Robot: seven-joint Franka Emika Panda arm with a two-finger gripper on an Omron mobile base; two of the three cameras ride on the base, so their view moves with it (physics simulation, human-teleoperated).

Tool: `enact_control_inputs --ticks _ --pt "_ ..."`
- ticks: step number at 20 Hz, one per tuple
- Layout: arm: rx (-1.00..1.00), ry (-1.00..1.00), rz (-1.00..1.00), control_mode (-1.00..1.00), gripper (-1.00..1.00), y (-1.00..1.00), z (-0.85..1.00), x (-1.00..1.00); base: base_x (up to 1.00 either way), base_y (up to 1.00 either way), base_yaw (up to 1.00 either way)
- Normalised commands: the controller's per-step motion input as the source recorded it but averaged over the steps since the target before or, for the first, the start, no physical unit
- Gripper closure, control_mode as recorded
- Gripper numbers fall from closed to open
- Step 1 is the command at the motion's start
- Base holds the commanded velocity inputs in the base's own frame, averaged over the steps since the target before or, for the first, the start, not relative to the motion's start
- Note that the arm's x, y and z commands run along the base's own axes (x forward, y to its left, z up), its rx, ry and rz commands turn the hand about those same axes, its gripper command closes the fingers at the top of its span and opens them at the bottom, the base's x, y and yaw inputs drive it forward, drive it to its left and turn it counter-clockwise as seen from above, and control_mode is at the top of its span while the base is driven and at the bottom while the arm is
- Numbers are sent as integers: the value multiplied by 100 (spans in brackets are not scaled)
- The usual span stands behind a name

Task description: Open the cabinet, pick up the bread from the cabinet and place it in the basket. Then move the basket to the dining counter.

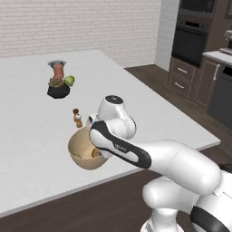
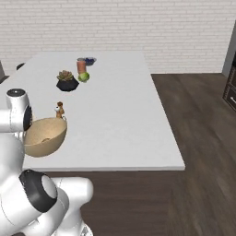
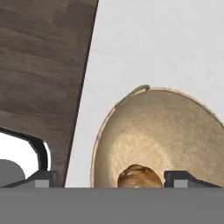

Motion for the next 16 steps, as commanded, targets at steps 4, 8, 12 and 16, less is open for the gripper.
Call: enact_control_inputs --ticks 4,8,12,16 --pt "-4 0 0 -100 -100 -4 100 -46 0 0 0" --pt "-2 -2 0 -100 -100 -34 89 -63 0 0 0" --pt "0 -10 2 -100 -100 -62 50 -68 0 0 0" --pt "0 -15 3 -100 -100 -66 19 -60 0 0 0"
